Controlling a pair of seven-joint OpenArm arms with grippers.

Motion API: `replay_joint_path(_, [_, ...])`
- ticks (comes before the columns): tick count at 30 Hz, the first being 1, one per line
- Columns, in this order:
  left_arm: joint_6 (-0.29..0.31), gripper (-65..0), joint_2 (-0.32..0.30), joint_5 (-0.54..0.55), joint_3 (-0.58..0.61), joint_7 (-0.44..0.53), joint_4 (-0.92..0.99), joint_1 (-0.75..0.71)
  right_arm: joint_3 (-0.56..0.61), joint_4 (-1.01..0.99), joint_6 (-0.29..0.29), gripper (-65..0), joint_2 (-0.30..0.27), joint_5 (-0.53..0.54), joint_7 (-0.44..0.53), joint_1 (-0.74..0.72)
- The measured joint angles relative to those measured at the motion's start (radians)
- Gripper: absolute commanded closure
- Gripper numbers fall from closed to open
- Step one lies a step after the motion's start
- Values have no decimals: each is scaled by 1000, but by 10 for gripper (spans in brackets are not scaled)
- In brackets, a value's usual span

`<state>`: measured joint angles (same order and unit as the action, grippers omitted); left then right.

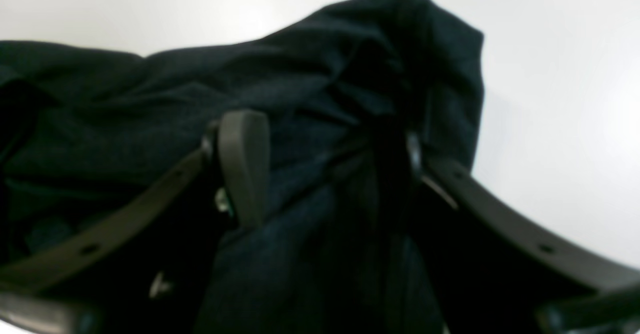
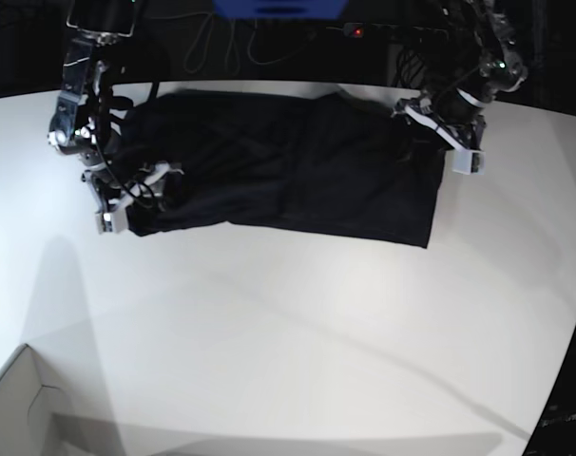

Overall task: Layout the t-shirt on the table in an organized manner, then fold the t-shirt properly
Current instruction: 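Grasp the opposite band end with the right gripper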

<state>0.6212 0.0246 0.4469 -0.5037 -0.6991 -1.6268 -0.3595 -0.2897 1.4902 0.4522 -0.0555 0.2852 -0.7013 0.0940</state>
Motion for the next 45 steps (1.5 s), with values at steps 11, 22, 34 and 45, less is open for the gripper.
replay_joint_path(11, [-18,-300,42,155,8,-34,-148,-6,2,97,-14,-339,-5,-51,-76,-13])
replay_joint_path(22, [-23,-302,-11,58,-3,-22,-102,117,-18,343,-14,-344,39,-42,-79,157])
replay_joint_path(34, [-18,-301,-55,5,-84,-31,122,221,-182,163,-15,-376,76,-42,-67,84])
replay_joint_path(45, [-18,-301,-46,6,-84,-27,124,201,-172,93,0,-373,64,-31,-34,54])
